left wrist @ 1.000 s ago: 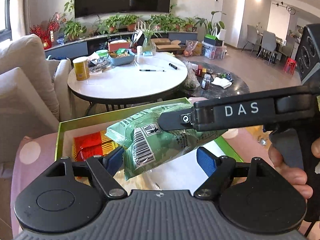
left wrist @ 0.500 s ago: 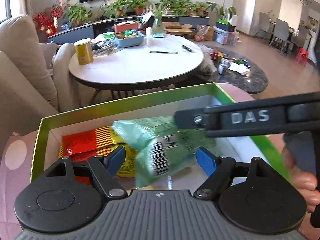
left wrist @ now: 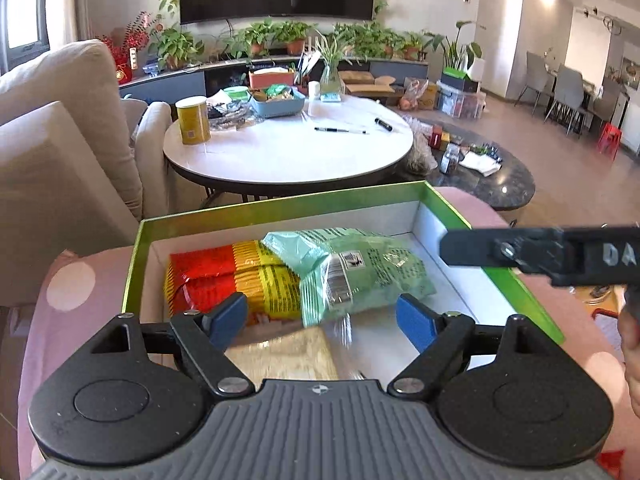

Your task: Organize snacks

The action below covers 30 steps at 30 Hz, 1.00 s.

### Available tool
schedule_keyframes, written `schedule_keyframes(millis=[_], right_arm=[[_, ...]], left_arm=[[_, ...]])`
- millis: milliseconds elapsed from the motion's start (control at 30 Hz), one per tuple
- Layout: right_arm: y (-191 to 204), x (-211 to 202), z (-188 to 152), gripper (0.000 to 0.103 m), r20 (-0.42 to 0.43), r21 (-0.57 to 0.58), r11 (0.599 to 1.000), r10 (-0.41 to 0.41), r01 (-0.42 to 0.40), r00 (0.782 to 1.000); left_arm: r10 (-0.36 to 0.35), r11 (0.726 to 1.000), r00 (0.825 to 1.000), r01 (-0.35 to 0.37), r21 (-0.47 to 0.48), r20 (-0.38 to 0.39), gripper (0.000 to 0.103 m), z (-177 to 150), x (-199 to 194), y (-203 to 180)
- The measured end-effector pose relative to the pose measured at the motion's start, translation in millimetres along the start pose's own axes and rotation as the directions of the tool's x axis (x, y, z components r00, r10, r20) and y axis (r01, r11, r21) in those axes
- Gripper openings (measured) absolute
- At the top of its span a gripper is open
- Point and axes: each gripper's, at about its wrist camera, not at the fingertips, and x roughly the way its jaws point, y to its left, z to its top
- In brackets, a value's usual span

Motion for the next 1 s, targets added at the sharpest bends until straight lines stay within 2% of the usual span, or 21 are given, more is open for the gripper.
schedule_keyframes(millis=[233,400,500,700,767,1000], right_arm=[[12.0,-32.7,-24.9,0.061,-0.007,-0.029,0.999,0.038,-0.038,0.999],[9.7,-45.7,-45.0,0.063,-0.048,-0.006,1.000,0.027,-0.027,0.998],[6.3,-51.7,-56.5,0.063,-0.082,0.023,1.000,0.017,-0.015,0.997],[12.4,-59.4,-75.2,0.064,-0.143,0.016,1.000,-0.021,0.023,0.990],[12.8,-63.2,-79.9,0.067,-0.153,0.021,0.999,-0.025,0.028,0.988],[8.5,-75.4,-105.4,0.068,-0.186,0.054,0.997,-0.049,0.060,0.981]], left_arm=[[-0.016,1.000,0.999,0.017,-0.025,0.028,0.084,-24.1,-46.1,-3.5],[-0.005,1.000,1.000,0.006,-0.025,0.030,0.085,-45.0,-71.7,-7.8],[-0.028,0.999,0.999,0.029,-0.020,0.018,0.086,-62.8,-84.5,-14.1],[-0.063,0.998,0.998,0.063,-0.024,-0.001,0.086,-92.7,-101.9,-26.6],[-0.076,0.997,0.997,0.076,-0.022,-0.009,0.086,-98.8,-106.0,-30.1],[-0.106,0.994,0.994,0.105,-0.024,-0.023,0.087,-116.0,-115.3,-44.4]])
